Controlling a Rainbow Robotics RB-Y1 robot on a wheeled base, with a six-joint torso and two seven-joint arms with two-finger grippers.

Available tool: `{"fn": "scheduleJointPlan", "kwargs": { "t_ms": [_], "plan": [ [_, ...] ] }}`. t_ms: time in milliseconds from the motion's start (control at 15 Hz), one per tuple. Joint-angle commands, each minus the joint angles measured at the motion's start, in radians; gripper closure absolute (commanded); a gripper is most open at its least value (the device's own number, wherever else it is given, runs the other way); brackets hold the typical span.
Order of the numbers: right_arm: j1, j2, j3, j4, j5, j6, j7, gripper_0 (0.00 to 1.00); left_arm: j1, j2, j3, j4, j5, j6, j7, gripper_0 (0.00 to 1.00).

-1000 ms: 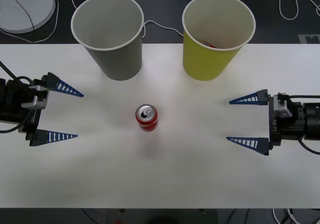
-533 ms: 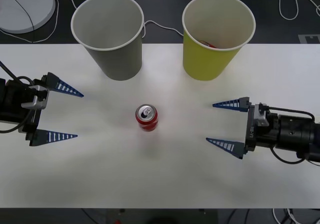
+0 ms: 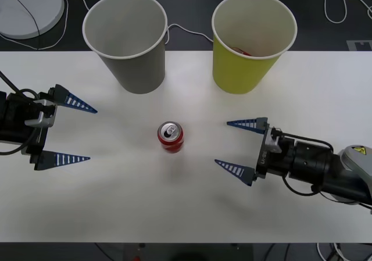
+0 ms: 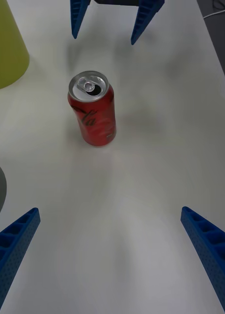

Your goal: Put the can into the green bin and the plastic bottle into the gray bin

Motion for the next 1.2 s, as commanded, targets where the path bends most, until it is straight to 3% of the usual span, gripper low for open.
{"fn": "scheduleJointPlan", "kwargs": {
  "t_ms": [67, 667, 1200],
  "plan": [
    [-0.025, 0.007, 0.1, 0.0, -0.093, 0.095, 0.068, 0.0, 0.0, 0.0, 0.0, 0.0, 0.0, 0.0, 0.0, 0.0],
    [-0.099, 0.101, 0.253, 0.0, -0.119, 0.302, 0.09, 0.0, 0.0, 0.0, 0.0, 0.0, 0.0, 0.0, 0.0, 0.0],
    [-0.142, 0.184, 0.333, -0.002, -0.117, 0.462, 0.097, 0.0, 0.0, 0.0, 0.0, 0.0, 0.0, 0.0, 0.0, 0.0]
  ]
}}
